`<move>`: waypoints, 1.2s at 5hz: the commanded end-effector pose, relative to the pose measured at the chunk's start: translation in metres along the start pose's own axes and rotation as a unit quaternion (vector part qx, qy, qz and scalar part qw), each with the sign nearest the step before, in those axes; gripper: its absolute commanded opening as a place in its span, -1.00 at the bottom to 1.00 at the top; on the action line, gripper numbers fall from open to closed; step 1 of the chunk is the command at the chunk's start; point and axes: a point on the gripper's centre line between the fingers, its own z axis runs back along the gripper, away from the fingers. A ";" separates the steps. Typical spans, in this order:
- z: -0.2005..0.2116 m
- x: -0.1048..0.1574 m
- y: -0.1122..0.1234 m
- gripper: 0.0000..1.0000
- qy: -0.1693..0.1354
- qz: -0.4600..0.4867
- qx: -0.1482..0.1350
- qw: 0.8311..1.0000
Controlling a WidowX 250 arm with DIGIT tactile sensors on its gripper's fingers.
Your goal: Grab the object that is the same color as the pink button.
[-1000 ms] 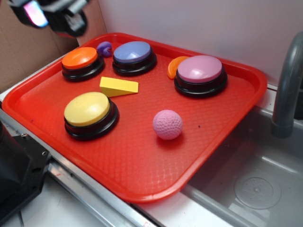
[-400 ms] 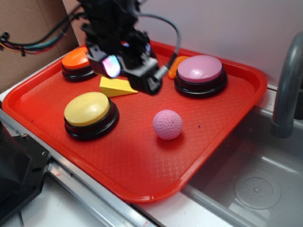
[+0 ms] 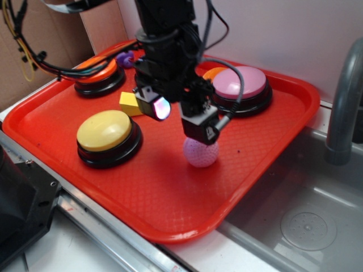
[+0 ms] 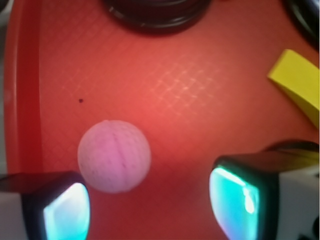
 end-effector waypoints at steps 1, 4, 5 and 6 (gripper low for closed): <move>-0.011 0.004 -0.010 1.00 -0.009 -0.009 0.005 1.000; -0.035 0.009 -0.016 0.97 0.004 -0.014 0.008 1.000; -0.034 0.007 -0.016 -1.00 -0.004 -0.004 0.006 1.000; -0.030 0.005 -0.015 -1.00 -0.009 -0.001 0.002 1.000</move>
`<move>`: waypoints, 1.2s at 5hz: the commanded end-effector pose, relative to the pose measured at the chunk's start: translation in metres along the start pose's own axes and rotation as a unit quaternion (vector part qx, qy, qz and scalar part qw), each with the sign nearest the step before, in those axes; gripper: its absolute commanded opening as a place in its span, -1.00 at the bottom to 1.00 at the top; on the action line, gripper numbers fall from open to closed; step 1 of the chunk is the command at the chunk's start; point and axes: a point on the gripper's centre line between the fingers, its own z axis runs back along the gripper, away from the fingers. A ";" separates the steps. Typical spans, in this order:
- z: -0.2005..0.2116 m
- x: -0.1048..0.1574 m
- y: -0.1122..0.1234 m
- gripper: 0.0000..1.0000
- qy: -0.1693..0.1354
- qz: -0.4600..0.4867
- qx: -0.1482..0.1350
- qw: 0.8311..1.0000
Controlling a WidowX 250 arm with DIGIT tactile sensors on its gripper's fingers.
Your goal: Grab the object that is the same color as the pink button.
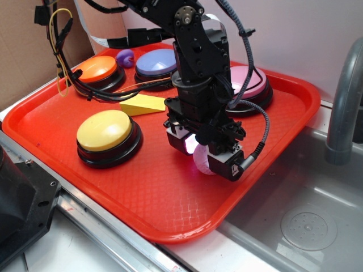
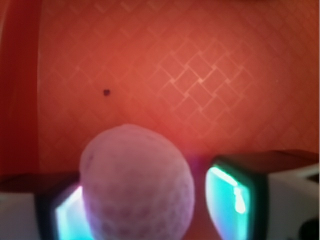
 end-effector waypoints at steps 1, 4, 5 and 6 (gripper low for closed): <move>0.024 0.004 0.010 -1.00 -0.028 0.004 -0.004 1.000; 0.133 0.021 0.099 -1.00 -0.082 0.099 0.008 0.992; 0.164 0.017 0.133 -1.00 -0.086 0.132 0.009 0.987; 0.178 0.014 0.152 -1.00 -0.108 0.161 0.018 0.981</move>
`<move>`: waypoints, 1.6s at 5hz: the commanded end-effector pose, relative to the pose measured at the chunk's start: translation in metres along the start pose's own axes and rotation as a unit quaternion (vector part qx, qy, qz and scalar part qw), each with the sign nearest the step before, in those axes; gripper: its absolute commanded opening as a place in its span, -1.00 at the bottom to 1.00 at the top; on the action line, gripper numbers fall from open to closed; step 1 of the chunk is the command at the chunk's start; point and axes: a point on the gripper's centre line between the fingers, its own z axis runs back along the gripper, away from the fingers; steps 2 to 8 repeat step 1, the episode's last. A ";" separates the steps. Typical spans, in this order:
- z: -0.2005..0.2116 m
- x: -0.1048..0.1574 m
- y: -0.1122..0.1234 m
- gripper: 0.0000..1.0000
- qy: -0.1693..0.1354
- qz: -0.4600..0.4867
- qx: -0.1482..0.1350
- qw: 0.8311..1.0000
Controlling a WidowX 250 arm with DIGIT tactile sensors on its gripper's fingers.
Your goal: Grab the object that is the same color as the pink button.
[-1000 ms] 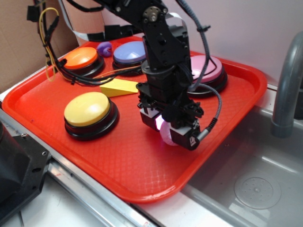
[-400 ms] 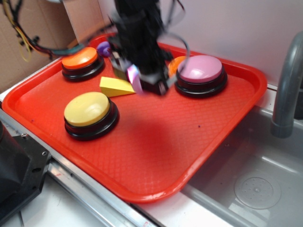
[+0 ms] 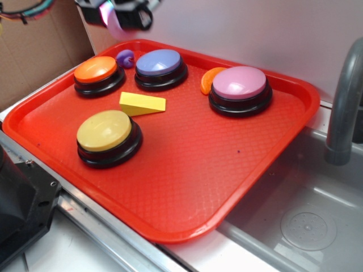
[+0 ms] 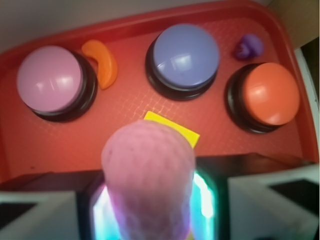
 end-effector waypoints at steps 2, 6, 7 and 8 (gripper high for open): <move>0.024 0.005 0.018 -1.00 -0.052 0.046 0.008 0.998; 0.024 0.005 0.018 -1.00 -0.052 0.046 0.008 0.998; 0.024 0.005 0.018 -1.00 -0.052 0.046 0.008 0.998; 0.024 0.005 0.018 -1.00 -0.052 0.046 0.008 0.998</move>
